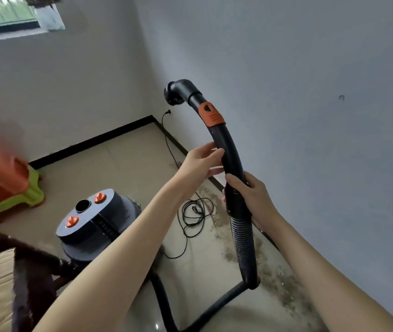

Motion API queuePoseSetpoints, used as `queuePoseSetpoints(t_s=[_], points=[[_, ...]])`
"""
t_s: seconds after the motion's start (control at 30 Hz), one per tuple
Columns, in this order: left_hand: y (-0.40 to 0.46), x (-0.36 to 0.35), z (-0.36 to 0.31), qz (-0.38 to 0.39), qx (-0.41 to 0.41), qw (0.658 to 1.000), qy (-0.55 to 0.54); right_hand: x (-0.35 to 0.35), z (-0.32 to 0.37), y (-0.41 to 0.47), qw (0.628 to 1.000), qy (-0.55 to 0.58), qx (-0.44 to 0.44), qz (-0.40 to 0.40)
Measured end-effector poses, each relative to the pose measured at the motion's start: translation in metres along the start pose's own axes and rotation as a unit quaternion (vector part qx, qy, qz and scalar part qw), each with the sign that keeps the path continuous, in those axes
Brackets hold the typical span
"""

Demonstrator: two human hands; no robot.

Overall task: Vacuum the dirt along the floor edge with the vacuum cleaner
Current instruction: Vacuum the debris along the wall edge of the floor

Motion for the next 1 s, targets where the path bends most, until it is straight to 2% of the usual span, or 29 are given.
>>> queuePoseSetpoints(t_s=[0.23,0.4,0.6,0.87,1.0], points=[[0.0,-0.043,0.013,0.077,0.029,0.996,-0.017,0.028,0.005,0.0,0.994,0.062,-0.037,-0.084],[-0.006,-0.087,0.025,0.092,0.032,0.995,0.023,0.07,-0.003,-0.003,0.991,0.013,-0.022,-0.128],[-0.015,-0.114,0.042,0.07,0.072,0.994,0.033,0.11,-0.019,-0.021,0.988,-0.066,-0.027,-0.134],[-0.007,-0.122,0.058,0.07,0.089,0.993,0.044,0.118,-0.03,-0.02,0.987,-0.093,-0.03,-0.13],[0.004,-0.126,0.064,0.088,0.13,0.987,0.02,0.125,-0.033,-0.013,0.983,-0.134,-0.011,-0.127]])
Point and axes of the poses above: each hand's wrist, its own y-axis towards the middle knuckle, its own x-axis out of the back of the hand, z = x × y, the point moved 1 cm from there along y, towards the middle knuckle, and after that the axes turned 13 degrees about -z, right-handed, at the moved point
